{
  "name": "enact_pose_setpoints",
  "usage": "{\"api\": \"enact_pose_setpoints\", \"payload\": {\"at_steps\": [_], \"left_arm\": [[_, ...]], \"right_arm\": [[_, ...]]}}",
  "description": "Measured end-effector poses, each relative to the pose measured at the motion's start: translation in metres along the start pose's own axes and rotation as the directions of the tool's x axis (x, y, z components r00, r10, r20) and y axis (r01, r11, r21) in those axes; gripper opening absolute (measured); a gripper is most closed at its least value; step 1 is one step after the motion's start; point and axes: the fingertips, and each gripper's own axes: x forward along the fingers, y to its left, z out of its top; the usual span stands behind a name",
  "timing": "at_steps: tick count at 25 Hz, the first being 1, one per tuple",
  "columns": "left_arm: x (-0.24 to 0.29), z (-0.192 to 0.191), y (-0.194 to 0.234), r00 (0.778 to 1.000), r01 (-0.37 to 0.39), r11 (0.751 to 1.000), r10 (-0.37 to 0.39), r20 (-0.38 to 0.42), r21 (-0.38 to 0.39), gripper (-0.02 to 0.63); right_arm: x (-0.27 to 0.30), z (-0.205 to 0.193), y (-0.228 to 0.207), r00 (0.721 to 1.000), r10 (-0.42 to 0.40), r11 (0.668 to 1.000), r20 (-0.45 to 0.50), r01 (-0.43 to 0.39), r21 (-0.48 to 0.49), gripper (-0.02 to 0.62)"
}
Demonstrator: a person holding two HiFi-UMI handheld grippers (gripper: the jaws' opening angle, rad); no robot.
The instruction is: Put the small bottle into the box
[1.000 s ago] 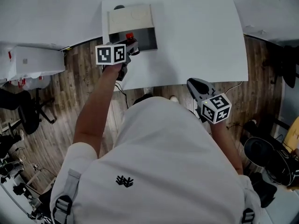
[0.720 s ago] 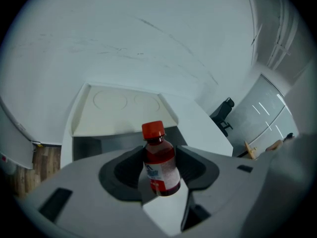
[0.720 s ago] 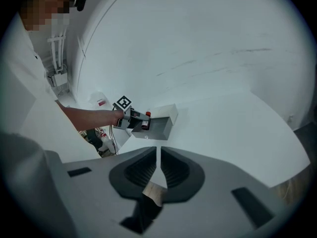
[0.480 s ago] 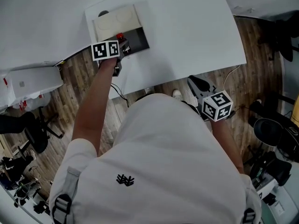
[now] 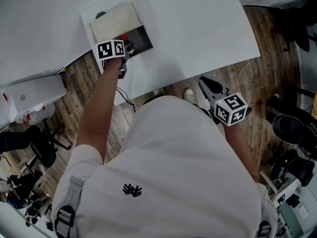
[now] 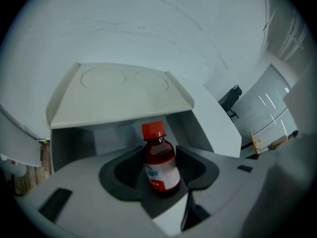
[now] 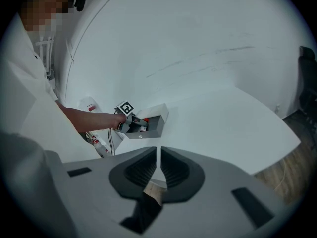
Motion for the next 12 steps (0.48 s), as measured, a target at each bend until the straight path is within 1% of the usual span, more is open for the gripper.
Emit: {"api": "enact_pose_setpoints", "payload": {"at_steps": [7, 12], "left_arm": [[0.006, -0.005, 0.008, 0.996, -0.061, 0.998, 0.060, -0.060, -0.023, 0.212], [0.009, -0.009, 0.014, 0.987, -0.112, 0.994, 0.111, -0.115, -0.001, 0.213]], "right_arm": [[-0.004, -0.007, -0.007, 1.000, 0.002, 1.000, -0.005, -0.002, 0.004, 0.029], [-0.006, -0.005, -0.009, 1.000, 0.017, 1.000, 0.001, -0.017, -0.003, 0.029]]}}
